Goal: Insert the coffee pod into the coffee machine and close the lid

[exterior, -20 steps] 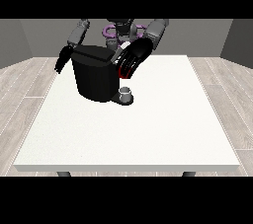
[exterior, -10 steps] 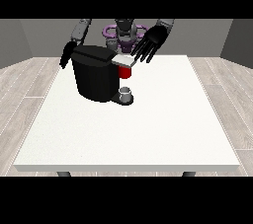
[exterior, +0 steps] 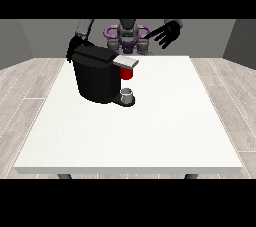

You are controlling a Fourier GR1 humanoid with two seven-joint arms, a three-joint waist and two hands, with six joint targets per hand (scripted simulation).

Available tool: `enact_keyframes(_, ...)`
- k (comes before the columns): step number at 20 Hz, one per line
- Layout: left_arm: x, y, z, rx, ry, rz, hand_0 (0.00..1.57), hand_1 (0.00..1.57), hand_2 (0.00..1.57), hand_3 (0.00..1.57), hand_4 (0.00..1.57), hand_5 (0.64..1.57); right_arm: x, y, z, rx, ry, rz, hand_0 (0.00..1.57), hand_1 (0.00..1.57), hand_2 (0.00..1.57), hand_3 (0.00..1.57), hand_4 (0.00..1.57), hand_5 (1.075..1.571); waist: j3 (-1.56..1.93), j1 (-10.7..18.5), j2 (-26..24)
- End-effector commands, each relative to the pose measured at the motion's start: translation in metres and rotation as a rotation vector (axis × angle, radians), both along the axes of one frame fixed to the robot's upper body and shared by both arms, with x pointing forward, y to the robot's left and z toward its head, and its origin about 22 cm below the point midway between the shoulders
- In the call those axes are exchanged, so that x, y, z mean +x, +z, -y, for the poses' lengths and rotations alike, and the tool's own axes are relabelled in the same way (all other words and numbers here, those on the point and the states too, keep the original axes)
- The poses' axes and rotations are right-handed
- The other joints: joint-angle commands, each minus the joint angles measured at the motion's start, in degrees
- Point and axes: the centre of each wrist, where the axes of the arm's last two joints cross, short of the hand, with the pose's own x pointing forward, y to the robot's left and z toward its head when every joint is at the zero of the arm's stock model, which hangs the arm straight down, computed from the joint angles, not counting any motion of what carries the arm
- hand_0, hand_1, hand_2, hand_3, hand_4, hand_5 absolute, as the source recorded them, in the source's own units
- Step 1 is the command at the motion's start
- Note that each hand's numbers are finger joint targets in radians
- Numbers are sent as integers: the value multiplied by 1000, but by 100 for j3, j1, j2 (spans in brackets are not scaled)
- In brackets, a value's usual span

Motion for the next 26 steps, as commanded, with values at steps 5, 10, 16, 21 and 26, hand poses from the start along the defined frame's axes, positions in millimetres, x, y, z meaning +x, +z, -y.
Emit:
enact_keyframes(5,-77,-138,5,-327,54,-328,0,0,0,0,421,1571,-31,-14,25,29,-1,-50,0,0,0,0,0,1571,12,746,-1493)
enact_keyframes(10,-85,-143,-9,-316,106,-365,0,0,0,0,389,1571,13,42,-6,78,182,68,0,0,0,0,0,1571,11,824,-1524)
enact_keyframes(16,-96,-149,8,-403,54,-355,0,0,0,0,353,1571,24,51,2,-11,223,129,0,0,0,0,251,1571,16,1289,-1319)
enact_keyframes(21,-103,-133,2,-390,52,-324,0,0,0,0,385,1571,40,81,33,32,158,146,0,0,0,0,0,1571,16,1367,-1145)
enact_keyframes(26,-101,-116,19,-414,75,-255,0,0,0,0,366,1571,62,95,35,80,170,131,0,0,0,0,0,1571,16,1415,-707)
